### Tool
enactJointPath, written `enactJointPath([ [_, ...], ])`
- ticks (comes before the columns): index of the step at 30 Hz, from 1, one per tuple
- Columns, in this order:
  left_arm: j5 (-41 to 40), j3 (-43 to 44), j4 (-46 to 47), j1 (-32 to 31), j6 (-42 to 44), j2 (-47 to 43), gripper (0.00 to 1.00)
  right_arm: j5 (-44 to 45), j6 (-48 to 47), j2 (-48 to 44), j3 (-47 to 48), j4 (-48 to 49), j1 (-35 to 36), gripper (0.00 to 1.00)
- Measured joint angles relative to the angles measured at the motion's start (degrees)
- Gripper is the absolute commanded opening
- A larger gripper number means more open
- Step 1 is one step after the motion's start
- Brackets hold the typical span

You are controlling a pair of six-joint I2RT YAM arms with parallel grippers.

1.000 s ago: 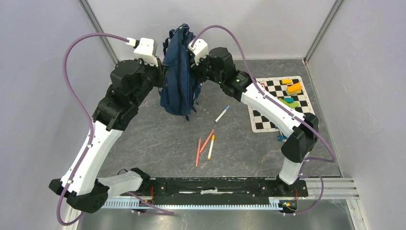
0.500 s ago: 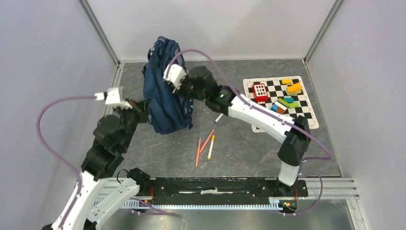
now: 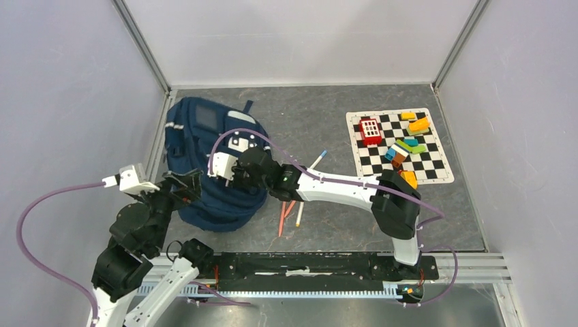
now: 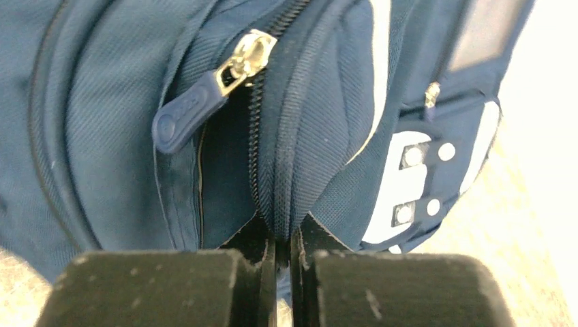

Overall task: Pack the student bag
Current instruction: Adjust the student bag at the center of the board.

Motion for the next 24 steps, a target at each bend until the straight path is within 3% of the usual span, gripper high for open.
enactJointPath([
  [3,-1.5,1.1,-0.7,0.0,0.2,-0.7,1.0,0.4,0.0,0.7,-0.5,1.2,0.2,0.0],
  [7,-2.5,0.5,-1.4,0.0,0.8,-0.7,1.0,1.4,0.0,0.7,-0.6,1.3,0.3,0.18],
  [13,-2.4,-3.3,-1.2,0.0,2.7,-0.7,1.0,1.8,2.8,0.4,-1.4,4.2,0.4,0.85],
  [15,-1.7,-4.5,-1.0,0.0,3.8,-0.7,1.0,2.5,4.5,-0.5,-3.1,4.7,0.4,0.97],
  [24,8.5,-6.4,2.6,0.0,12.7,6.6,1.0,5.7,15.0,-16.7,-16.8,4.8,-1.6,0.98],
])
